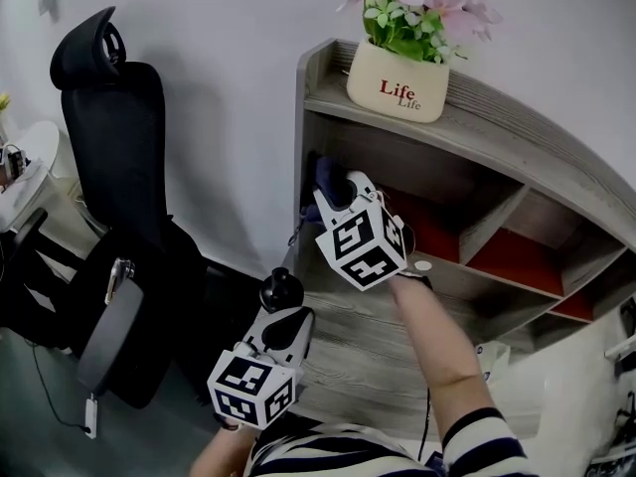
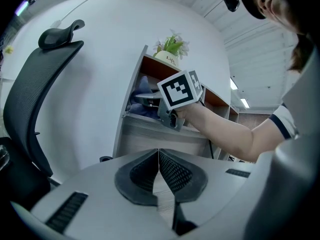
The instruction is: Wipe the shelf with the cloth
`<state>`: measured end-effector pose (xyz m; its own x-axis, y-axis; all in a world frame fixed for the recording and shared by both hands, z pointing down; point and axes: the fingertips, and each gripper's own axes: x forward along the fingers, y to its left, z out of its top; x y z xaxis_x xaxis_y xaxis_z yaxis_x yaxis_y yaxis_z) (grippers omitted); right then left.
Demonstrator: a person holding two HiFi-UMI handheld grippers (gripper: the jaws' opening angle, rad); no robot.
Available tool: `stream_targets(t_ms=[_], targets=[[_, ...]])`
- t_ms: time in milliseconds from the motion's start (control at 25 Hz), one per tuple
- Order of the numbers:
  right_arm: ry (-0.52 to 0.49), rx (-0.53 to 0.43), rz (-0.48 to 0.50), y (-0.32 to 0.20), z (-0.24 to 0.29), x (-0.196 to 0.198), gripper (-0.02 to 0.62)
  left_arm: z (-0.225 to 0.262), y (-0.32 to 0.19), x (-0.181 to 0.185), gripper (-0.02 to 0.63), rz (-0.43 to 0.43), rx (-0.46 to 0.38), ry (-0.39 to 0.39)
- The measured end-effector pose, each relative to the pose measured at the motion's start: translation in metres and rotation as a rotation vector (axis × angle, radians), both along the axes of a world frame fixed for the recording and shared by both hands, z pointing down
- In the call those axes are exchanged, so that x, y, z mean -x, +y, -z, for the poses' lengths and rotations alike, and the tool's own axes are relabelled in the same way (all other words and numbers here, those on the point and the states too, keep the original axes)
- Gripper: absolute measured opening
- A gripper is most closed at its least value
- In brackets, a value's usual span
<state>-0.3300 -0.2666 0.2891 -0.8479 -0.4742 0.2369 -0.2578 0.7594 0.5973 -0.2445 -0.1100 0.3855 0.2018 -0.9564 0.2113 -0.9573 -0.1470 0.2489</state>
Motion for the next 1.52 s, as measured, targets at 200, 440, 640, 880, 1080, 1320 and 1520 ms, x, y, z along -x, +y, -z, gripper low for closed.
stream_targets(t_ms=[200,440,640,880,1080,1320,1520], targets=[[0.108,-0.038,-0.008,0.0,-0.013,0.0,0.044,0.002,0.0,-0.002,0.017,-0.008,-0.003,-0.001],[0.13,-0.023,-0.039,-0.006,-0.016,-0.01,0.044,0.002,0.0,-0.006,0.017,-0.019,-0.003,0.003],[0.148,-0.04,-0.087,-0.011,-0.018,-0.027,0.044,0.003,-0.003,-0.011,0.017,-0.037,-0.006,0.004],[0.175,-0.058,-0.168,-0.024,-0.019,-0.059,0.044,0.003,-0.01,-0.023,0.017,-0.075,-0.007,0.009],[0.209,-0.088,-0.246,-0.031,-0.02,-0.087,0.044,0.003,-0.018,-0.034,0.017,-0.113,-0.011,0.014],[0.264,-0.112,-0.357,-0.039,-0.021,-0.12,0.044,0.005,-0.026,-0.048,0.017,-0.162,-0.014,0.017],[0.327,-0.143,-0.448,-0.044,-0.022,-0.144,0.044,0.005,-0.03,-0.056,0.017,-0.195,-0.017,0.024]])
